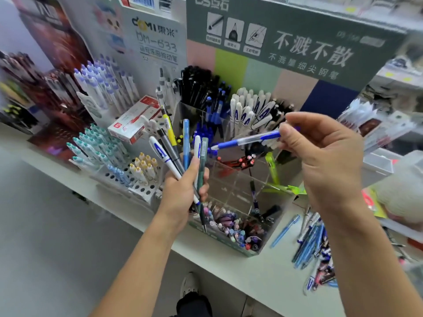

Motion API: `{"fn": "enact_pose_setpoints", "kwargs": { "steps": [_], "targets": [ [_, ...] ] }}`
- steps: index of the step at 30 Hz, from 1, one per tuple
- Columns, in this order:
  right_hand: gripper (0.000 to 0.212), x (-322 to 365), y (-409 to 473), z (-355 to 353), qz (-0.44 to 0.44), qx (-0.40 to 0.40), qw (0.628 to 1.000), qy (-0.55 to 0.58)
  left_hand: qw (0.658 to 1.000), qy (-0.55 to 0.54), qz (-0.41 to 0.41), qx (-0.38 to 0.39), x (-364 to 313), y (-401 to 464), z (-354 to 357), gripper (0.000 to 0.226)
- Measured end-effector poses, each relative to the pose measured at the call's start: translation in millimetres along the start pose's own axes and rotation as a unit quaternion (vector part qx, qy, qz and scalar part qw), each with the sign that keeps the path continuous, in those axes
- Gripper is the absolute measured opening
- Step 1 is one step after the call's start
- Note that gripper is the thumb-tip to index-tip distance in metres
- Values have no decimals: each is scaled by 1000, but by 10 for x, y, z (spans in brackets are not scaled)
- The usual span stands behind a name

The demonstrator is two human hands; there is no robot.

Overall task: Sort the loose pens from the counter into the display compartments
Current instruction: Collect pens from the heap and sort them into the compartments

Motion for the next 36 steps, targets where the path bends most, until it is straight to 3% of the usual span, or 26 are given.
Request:
{"fn": "enact_pose_setpoints", "kwargs": {
  "steps": [6,10,17,24,28,36],
  "targets": [
    [25,-96,-23,-287,34,-23,999,25,996,40,20,81,-6,-43,104,22],
    [26,83,-144,-584,-9,-41,999,-15,990,62,47,115,41,-123,173,19],
    [23,218,-449,-655,-35,9,984,-177,992,93,75,36,127,-148,96,15],
    [17,-38,-240,96,-100,31,983,-148,992,94,63,-51,32,-67,-289,19],
    [17,-3,147,419,-142,69,961,-227,990,104,61,-70,36,-38,-344,18],
    [20,-640,490,730,-49,204,883,-421,996,68,40,-42,79,-80,-355,21]
  ]
}}
Point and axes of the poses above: each hand's wrist, its own y-axis towards the middle knuckle, its own z-axis out of the palm, x = y × z, the point moved 1 cm from there along y, towards the middle knuckle, and after that the axes turned 15 degrees about y, right-handed, at the moved point
